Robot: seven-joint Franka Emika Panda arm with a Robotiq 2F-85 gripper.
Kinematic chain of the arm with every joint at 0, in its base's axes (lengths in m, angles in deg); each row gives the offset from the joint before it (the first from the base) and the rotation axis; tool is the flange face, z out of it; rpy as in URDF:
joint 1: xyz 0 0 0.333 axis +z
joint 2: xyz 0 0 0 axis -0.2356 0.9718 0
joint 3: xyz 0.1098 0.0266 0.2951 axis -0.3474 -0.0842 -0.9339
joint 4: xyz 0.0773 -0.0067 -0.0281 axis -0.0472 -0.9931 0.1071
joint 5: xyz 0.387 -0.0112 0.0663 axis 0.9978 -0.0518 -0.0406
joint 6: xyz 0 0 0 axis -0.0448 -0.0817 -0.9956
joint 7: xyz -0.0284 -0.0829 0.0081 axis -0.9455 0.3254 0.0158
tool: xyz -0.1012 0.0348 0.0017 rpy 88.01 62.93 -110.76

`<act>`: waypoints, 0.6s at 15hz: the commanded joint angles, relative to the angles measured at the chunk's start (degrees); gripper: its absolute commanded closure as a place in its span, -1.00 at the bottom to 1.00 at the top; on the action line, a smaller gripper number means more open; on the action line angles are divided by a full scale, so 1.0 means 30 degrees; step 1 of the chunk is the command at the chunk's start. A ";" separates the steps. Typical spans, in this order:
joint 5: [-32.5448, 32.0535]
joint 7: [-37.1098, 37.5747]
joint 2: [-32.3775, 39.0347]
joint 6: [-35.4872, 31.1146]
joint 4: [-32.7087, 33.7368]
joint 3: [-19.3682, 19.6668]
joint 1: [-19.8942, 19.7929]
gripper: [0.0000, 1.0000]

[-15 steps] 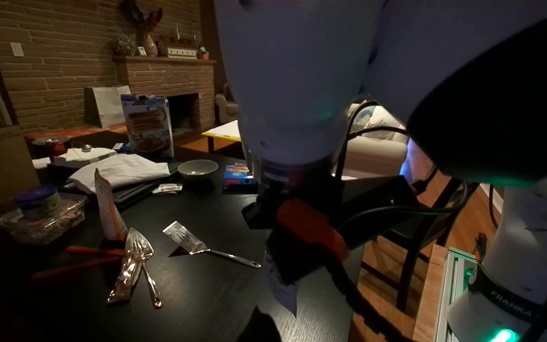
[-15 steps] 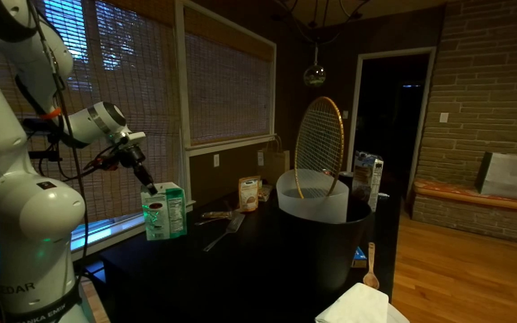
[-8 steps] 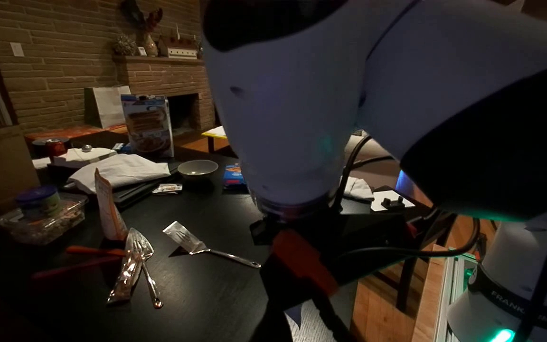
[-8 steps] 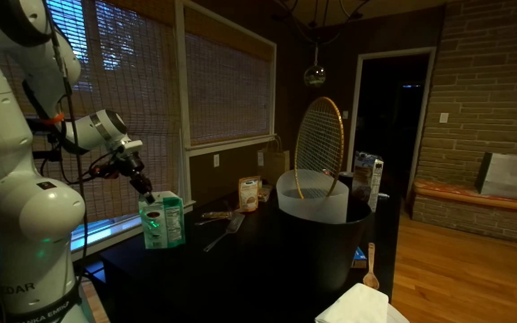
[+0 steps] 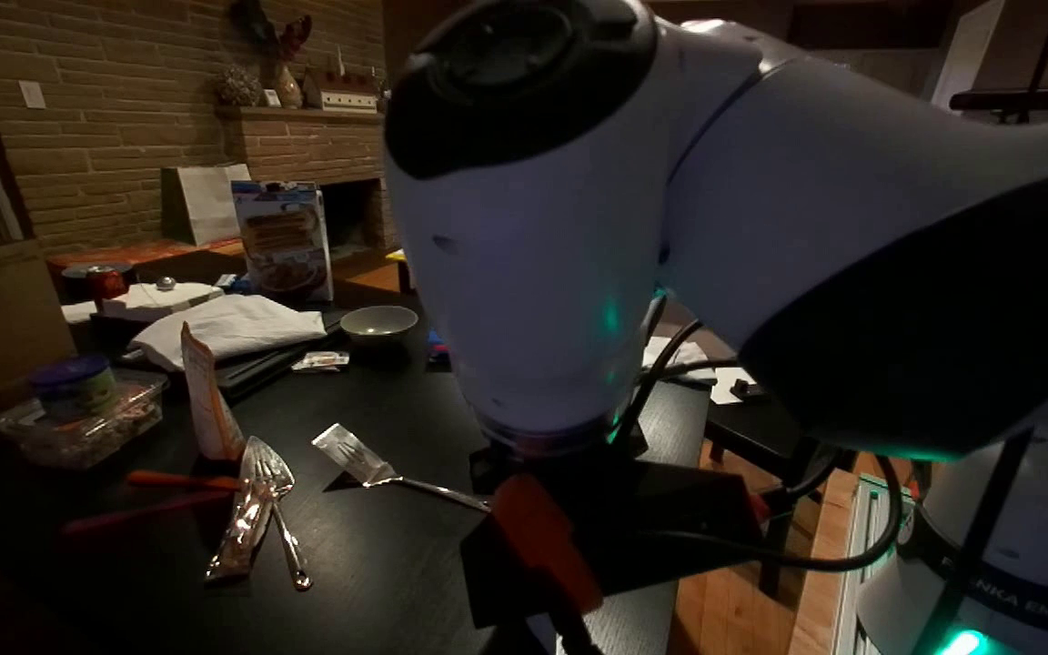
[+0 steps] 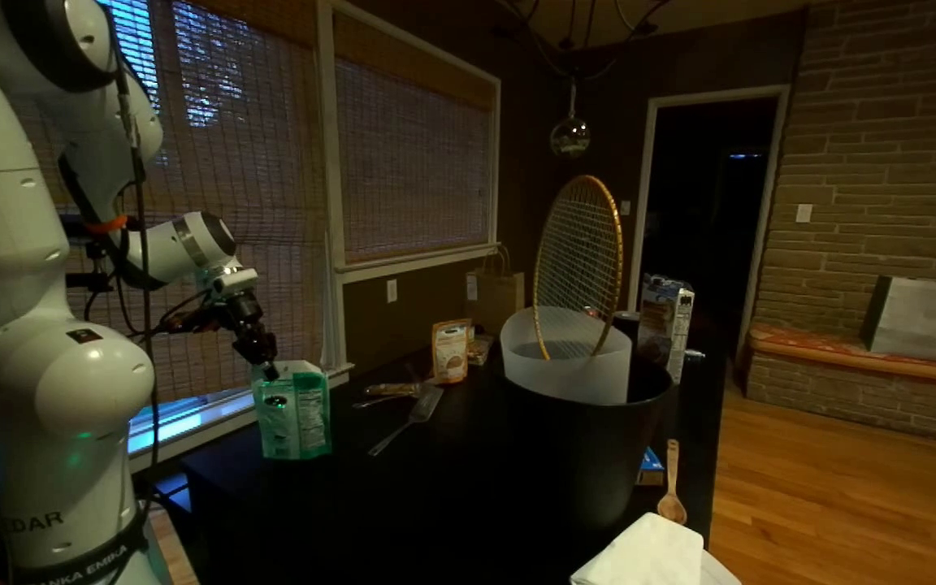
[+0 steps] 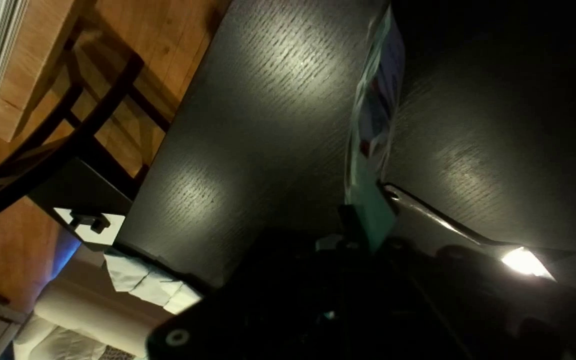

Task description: Move the green and white sachet forward

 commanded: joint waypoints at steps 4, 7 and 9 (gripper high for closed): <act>-0.0290 0.1238 0.0197 -0.1514 -0.0757 0.0707 0.0181 0.17; 0.0247 0.0575 -0.1093 -0.0265 -0.0473 0.0915 0.0336 -0.24; 0.0527 -0.0190 -0.2712 0.1594 0.0075 0.0817 0.0624 -0.52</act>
